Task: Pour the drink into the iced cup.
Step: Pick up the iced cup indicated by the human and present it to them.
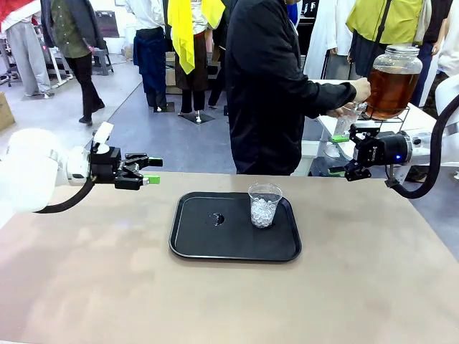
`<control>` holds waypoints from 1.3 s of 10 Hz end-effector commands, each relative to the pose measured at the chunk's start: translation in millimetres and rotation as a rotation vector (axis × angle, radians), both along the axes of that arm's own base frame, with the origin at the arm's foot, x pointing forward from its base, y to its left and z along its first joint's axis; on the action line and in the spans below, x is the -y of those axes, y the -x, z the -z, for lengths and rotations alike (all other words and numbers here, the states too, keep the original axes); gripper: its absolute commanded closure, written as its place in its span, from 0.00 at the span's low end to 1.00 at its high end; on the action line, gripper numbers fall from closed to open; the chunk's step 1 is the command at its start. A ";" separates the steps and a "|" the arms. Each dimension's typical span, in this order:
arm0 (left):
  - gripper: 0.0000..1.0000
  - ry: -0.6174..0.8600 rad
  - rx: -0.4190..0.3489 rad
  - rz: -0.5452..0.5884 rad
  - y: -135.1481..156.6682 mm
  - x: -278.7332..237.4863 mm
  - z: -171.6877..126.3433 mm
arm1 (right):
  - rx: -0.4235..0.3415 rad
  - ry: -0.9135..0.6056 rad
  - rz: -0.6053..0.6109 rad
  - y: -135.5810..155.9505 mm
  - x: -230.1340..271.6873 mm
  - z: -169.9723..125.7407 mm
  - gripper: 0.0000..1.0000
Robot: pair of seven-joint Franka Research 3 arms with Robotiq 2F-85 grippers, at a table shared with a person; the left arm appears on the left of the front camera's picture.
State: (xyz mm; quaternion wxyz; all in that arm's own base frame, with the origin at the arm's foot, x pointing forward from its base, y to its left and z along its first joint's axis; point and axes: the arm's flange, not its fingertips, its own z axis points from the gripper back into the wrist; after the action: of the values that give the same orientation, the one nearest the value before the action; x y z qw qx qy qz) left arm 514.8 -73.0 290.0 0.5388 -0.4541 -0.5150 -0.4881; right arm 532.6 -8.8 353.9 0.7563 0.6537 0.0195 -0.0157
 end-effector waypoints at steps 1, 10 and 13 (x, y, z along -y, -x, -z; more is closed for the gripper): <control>0.00 -0.006 0.003 -0.004 -0.3 0.6 -1.6 | 0.004 0.002 0.002 -1.1 -0.2 -1.8 0.00; 0.00 -0.006 0.003 -0.004 -0.3 0.6 -1.6 | 0.004 0.002 0.002 -1.1 -0.2 -1.8 0.00; 0.00 -0.006 0.003 -0.004 -0.3 0.6 -1.6 | 0.004 0.002 0.002 -1.1 -0.2 -1.8 0.00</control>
State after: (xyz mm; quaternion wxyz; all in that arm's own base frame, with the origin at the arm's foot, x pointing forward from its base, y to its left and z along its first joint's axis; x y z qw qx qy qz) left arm 514.8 -73.0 290.0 0.5388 -0.4541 -0.5150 -0.4881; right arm 532.6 -8.8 353.9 0.7563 0.6537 0.0195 -0.0157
